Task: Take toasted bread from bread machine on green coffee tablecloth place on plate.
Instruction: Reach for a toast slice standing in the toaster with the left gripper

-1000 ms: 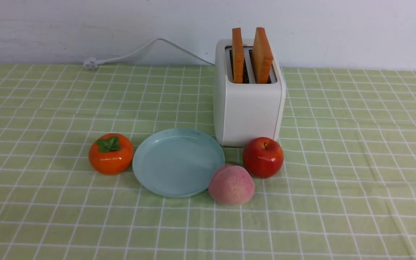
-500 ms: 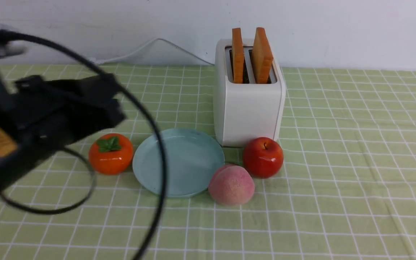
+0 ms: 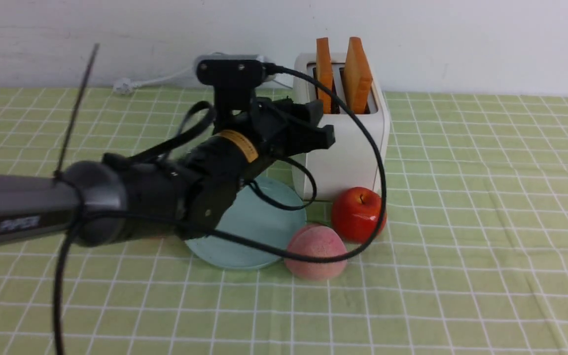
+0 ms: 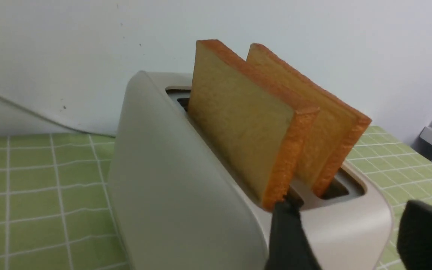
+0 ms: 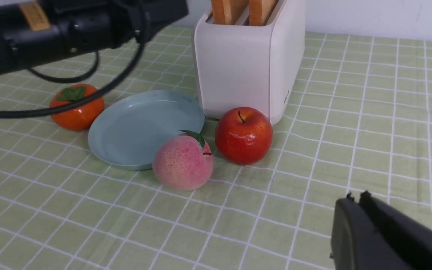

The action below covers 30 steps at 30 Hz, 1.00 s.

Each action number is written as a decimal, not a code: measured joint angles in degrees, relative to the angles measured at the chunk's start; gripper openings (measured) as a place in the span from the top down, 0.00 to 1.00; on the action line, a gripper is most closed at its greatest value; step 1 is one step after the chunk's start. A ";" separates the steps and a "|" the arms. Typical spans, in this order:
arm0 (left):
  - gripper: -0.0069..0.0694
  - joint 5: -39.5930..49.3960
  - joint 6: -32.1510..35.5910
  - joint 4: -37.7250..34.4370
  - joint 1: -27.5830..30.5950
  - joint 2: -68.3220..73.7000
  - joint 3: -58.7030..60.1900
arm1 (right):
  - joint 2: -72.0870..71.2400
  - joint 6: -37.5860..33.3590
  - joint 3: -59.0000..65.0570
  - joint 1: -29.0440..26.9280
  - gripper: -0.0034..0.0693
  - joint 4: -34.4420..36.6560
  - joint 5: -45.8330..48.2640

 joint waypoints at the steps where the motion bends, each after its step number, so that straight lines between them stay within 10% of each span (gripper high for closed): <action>1: 0.33 0.00 0.00 0.00 0.00 0.38 -0.89 | 0.00 -0.06 0.00 0.00 0.92 0.00 0.00; 21: 0.40 13.93 4.31 -1.83 2.49 18.07 -30.68 | 0.00 -0.60 0.00 0.00 0.91 -0.43 -0.94; 30: 0.72 16.85 4.31 -1.95 2.62 18.96 -33.39 | 0.00 -0.74 0.00 0.00 0.90 -0.43 -0.94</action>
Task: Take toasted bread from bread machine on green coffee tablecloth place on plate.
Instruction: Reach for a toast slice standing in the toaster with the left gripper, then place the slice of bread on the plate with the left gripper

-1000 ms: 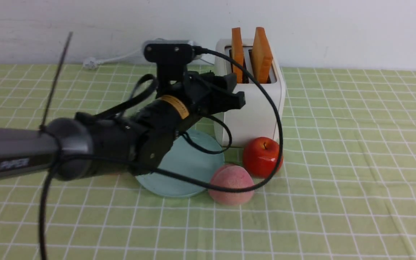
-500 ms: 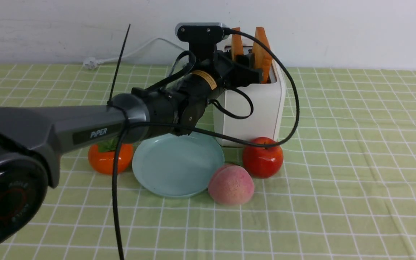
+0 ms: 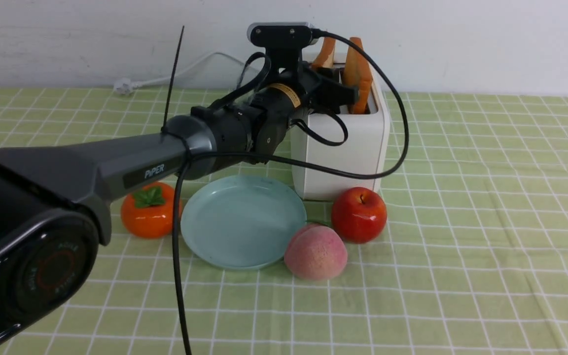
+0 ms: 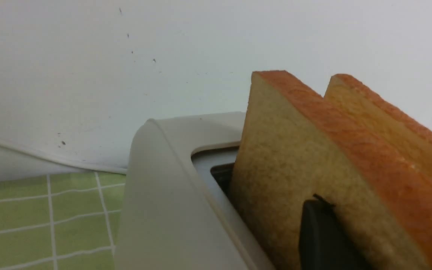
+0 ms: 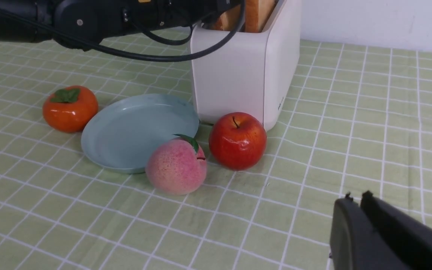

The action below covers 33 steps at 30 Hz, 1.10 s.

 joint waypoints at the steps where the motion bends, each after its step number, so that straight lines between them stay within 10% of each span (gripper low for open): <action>1: 0.76 0.00 0.00 -0.06 0.00 0.00 0.00 | 0.00 0.00 0.00 0.00 0.90 0.00 0.00; 18: 0.78 6.24 4.82 -0.04 0.19 -15.69 0.20 | 0.00 -0.07 0.00 0.00 0.90 -0.20 -0.45; 33: 0.78 60.44 8.07 -11.00 8.71 -32.82 10.50 | 0.00 -0.07 0.00 0.00 0.92 -0.14 -0.34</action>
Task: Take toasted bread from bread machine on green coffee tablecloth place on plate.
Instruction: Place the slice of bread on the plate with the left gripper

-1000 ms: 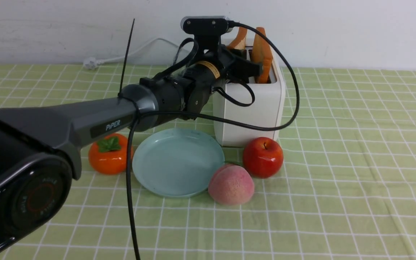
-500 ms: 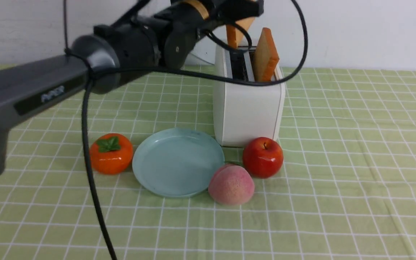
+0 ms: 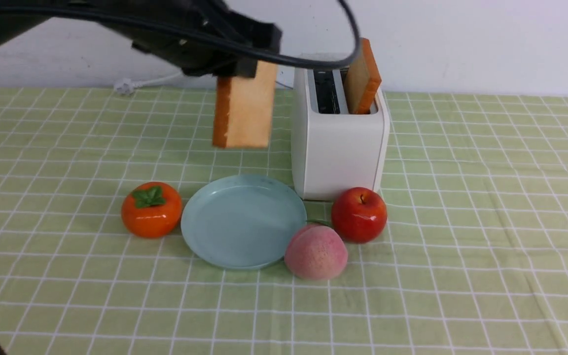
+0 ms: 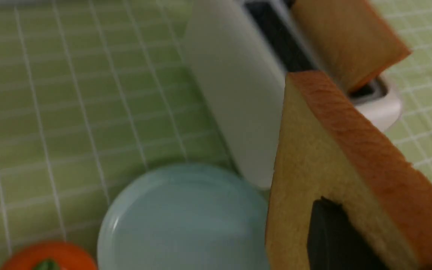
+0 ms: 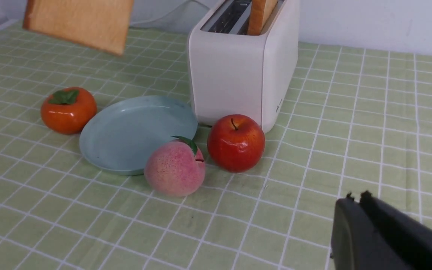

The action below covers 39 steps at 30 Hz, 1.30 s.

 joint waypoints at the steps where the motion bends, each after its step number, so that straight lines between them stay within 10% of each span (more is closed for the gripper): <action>1: 0.78 0.45 0.40 -0.59 0.65 0.00 0.44 | 0.00 0.00 0.00 0.00 0.92 0.00 0.07; 8: 0.78 -0.85 18.03 -28.71 5.23 6.22 9.81 | 0.00 0.00 0.00 0.00 0.92 -0.06 0.81; 13: 0.78 -3.50 22.79 -35.84 5.23 11.41 9.86 | 0.00 0.00 0.00 0.00 0.92 -0.01 1.59; 39: 0.78 -9.02 23.24 -31.98 5.23 12.14 8.87 | 0.00 0.00 0.00 0.00 0.92 0.16 2.50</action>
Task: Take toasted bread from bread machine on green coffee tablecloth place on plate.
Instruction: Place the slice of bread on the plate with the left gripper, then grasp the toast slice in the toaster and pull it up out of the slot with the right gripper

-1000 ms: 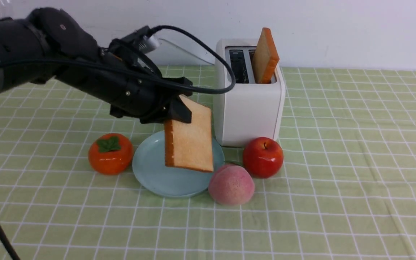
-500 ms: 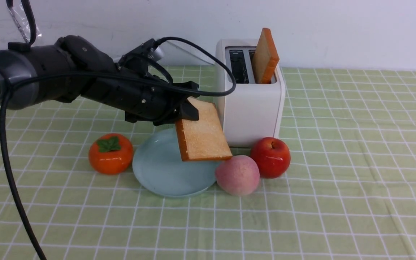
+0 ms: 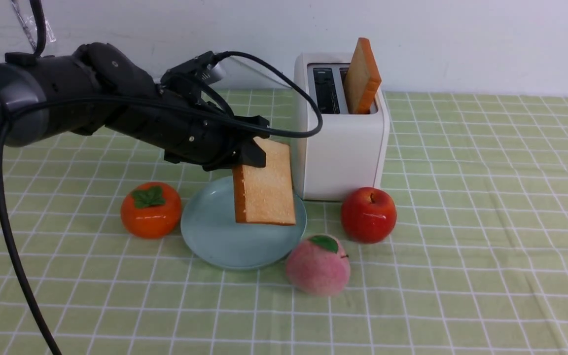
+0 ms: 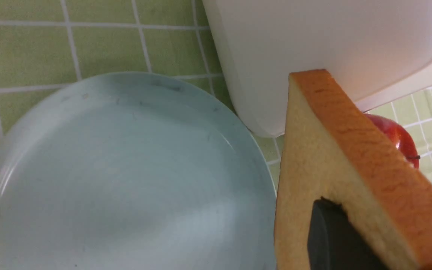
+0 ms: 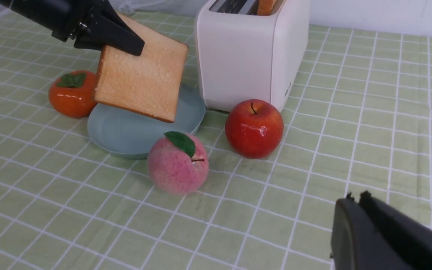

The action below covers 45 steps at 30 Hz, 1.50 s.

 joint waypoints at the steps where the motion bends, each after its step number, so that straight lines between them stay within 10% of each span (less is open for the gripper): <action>1: 0.78 -0.09 0.00 0.00 0.00 -0.01 0.00 | 0.00 0.00 0.00 0.00 0.92 0.00 0.00; 14: 0.75 -2.18 -4.55 0.85 0.00 5.36 -0.05 | 0.00 0.00 0.00 0.00 0.92 0.00 -0.22; 26: 0.28 1.51 -15.21 15.48 -0.01 3.16 -0.23 | 0.00 0.00 0.00 0.00 0.92 0.00 -0.22; 35: 0.19 6.91 -26.09 29.77 -0.01 -7.19 -0.23 | 0.00 0.00 0.00 0.00 0.91 0.20 -1.38; 38: 0.23 10.81 -27.58 33.87 -0.01 -10.65 -0.23 | 0.49 0.00 -0.47 0.00 0.91 1.00 -1.17; 45: 0.86 13.81 -27.06 36.76 -0.01 -28.04 5.00 | 14.07 0.00 -9.71 0.00 0.91 2.23 2.17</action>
